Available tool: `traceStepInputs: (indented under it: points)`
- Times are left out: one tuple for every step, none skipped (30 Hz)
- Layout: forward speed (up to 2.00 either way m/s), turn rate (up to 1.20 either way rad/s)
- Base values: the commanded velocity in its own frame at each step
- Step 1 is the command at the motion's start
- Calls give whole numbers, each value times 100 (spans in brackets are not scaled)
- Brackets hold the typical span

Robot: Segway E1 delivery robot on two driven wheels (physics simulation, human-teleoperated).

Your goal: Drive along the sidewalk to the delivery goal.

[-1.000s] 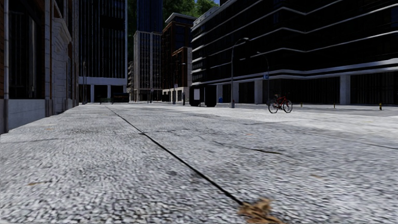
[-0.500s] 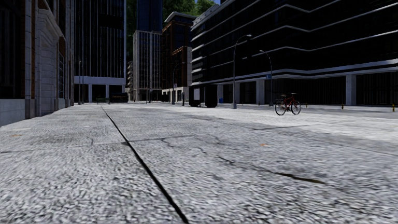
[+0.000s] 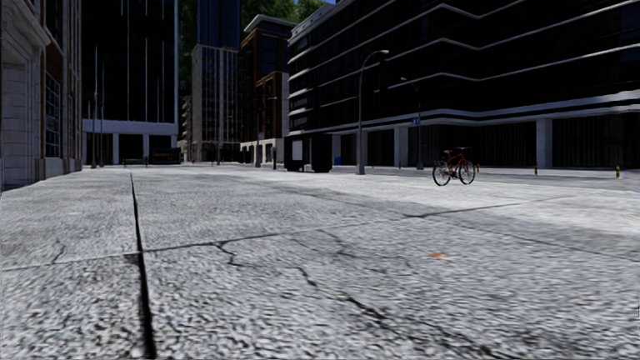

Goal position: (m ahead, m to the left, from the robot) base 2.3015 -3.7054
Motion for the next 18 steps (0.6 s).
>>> traceStepInputs:
  points:
    - [177, -94]
    - [177, -14]
    - [177, -4]
    - [177, -1]
    - [177, -1]
    - [177, 0]
    - [177, 0]
    - [176, 0]
    - [176, 0]
    - [175, -44]
    - [174, -67]
    - [173, -83]
    - [170, -96]
    - [164, -105]
    - [153, -108]
    - [153, -108]
    - [144, -108]
    - [138, -108]
